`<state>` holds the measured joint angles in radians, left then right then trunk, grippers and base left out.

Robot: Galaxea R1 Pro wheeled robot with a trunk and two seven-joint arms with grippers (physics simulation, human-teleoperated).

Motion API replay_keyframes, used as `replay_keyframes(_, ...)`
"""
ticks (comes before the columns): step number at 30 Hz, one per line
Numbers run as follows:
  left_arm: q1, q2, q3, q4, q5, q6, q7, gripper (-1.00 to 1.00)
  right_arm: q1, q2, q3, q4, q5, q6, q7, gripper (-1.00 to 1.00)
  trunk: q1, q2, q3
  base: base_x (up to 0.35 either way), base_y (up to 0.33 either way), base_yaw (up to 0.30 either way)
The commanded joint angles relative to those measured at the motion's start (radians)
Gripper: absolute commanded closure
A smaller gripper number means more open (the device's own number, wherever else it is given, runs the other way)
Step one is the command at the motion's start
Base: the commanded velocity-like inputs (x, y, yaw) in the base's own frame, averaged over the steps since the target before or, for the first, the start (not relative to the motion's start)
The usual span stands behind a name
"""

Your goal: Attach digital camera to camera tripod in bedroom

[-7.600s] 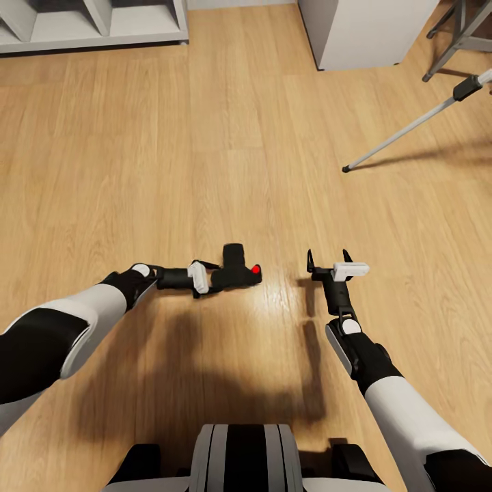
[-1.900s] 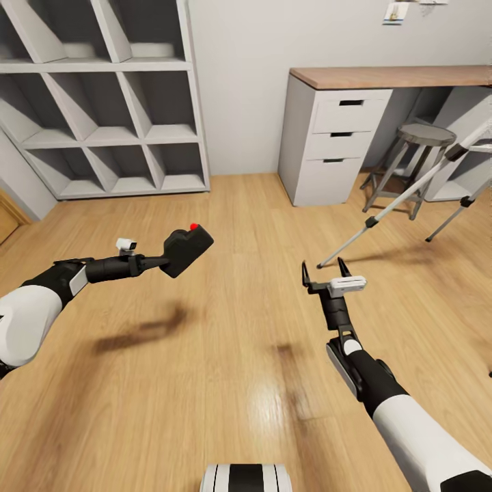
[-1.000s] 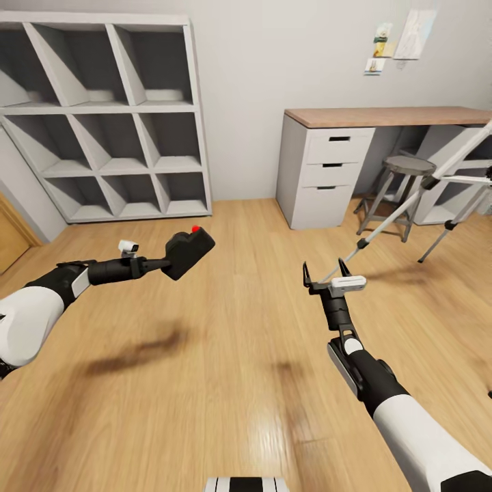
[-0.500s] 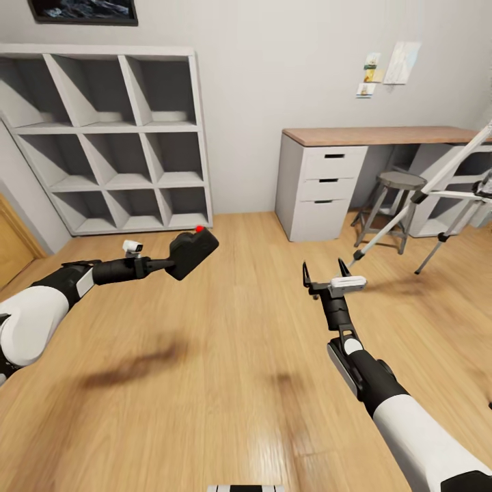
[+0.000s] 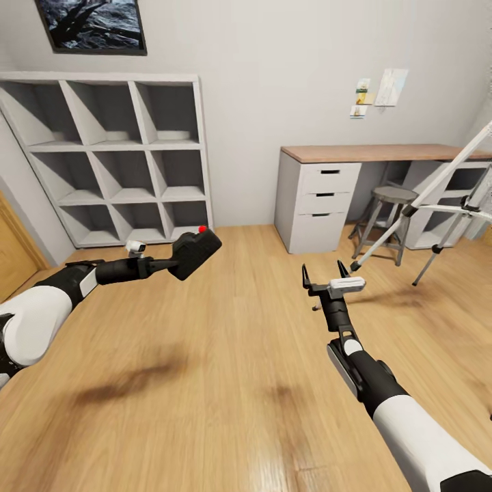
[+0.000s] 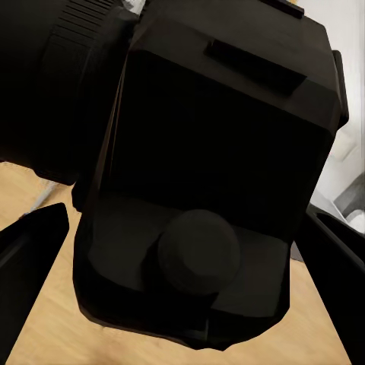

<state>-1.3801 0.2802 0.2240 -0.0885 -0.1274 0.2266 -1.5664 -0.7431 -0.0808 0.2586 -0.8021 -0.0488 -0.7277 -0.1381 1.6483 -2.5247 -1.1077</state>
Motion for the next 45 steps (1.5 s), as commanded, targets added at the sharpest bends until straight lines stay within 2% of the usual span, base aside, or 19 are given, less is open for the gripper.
replay_keyframes(1, -0.001, -0.001, 0.012, -0.001, -0.011, 0.01, -0.004, 1.0, -0.001, -0.001, 0.007, 0.0, -0.005, -0.003, -0.008, -1.0, -0.001, 0.0, 0.003, 0.0, 0.0, 0.0)
replay_keyframes(45, -0.001, -0.021, 0.012, -0.001, -0.011, 0.01, -0.004, 1.0, -0.001, -0.001, 0.005, 0.035, -0.005, -0.001, -0.009, -1.0, -0.02, 0.01, 0.173, 0.0, 0.0, 0.0)
